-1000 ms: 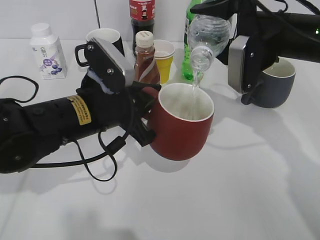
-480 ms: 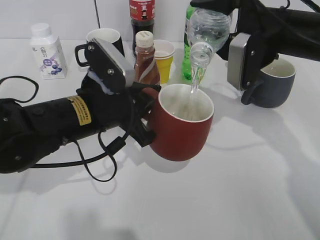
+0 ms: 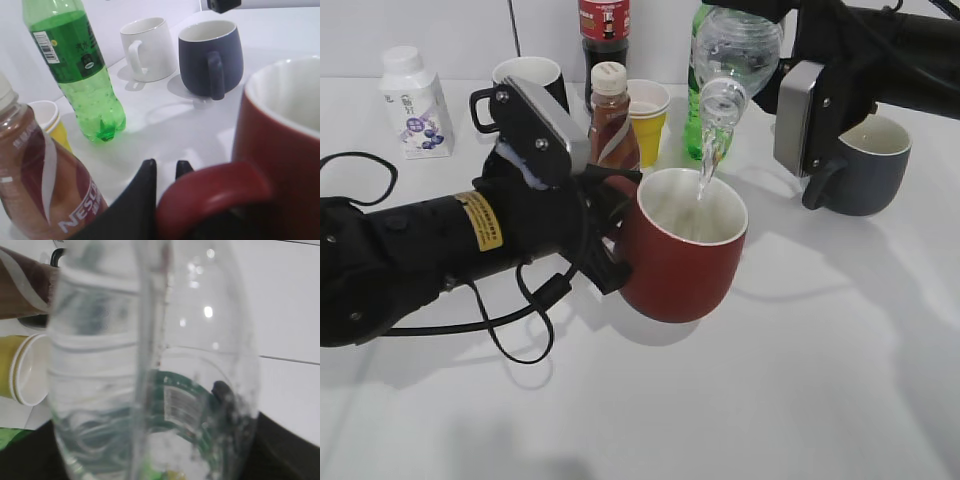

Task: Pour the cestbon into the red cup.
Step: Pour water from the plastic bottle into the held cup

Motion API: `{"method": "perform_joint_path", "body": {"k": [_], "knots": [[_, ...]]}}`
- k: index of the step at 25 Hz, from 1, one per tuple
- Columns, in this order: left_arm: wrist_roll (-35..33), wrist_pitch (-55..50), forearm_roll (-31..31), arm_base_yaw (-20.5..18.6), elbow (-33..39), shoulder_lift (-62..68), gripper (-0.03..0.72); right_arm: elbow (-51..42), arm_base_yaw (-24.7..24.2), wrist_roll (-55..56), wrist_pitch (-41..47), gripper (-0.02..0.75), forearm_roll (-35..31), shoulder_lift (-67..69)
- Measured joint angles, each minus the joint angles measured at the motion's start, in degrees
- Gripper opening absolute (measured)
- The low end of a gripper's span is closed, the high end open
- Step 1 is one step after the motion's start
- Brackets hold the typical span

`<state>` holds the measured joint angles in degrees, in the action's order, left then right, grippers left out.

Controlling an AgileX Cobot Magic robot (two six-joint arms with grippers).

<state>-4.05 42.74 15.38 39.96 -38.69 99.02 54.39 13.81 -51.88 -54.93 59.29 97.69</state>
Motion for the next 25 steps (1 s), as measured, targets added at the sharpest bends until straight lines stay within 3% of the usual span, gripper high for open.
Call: {"method": "perform_joint_path", "body": {"k": [17,25], "knots": [[-0.12,0.62,-0.05,0.00,0.00,0.00,0.079,0.21,0.00,-0.19,-0.38,0.477,-0.19,0.00],[-0.17,1.78,-0.35,0.00,0.00,0.00,0.079,-1.04,0.00,8.23,0.23,0.477,-0.02,0.00]]}}
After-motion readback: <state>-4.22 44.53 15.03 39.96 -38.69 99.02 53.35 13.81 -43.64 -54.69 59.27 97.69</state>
